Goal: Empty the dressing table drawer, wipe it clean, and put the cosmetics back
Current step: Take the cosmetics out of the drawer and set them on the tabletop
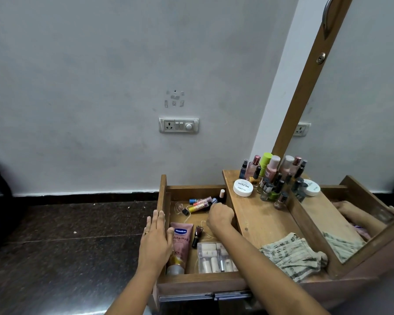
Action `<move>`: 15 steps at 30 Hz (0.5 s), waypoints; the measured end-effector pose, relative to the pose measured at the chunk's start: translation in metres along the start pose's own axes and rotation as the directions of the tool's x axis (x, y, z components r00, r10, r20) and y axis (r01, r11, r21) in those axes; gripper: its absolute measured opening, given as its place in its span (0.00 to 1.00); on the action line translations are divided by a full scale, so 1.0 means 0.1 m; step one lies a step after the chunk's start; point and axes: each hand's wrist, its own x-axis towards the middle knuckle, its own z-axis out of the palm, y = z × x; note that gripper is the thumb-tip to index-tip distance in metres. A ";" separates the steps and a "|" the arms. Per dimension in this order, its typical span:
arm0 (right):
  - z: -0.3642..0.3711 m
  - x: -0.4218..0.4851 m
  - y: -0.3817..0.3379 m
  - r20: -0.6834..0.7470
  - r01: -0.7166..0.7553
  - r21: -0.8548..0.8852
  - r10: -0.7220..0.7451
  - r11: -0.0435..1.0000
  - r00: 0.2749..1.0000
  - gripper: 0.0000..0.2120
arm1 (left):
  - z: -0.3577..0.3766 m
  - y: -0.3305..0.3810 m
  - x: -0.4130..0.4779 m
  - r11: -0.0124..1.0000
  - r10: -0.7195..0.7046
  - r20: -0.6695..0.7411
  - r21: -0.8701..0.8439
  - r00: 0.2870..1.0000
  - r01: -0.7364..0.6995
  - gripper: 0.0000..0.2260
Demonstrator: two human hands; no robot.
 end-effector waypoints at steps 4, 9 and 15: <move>-0.07 0.06 -0.06 -0.018 0.018 -0.014 -0.018 1.000 1.000 0.15 | 0.00 0.00 0.01 1.000 0.001 -0.001 0.011 1.000 -0.001 0.27; -0.06 0.11 -0.05 -0.058 0.102 0.048 -0.099 0.994 0.993 0.22 | 0.01 -0.01 0.02 1.000 0.004 0.004 0.017 1.000 -0.004 0.27; -0.02 0.10 0.03 -0.055 0.141 0.334 -0.130 0.932 0.990 0.16 | 0.01 -0.02 0.01 1.000 0.014 -0.003 0.012 1.000 -0.014 0.27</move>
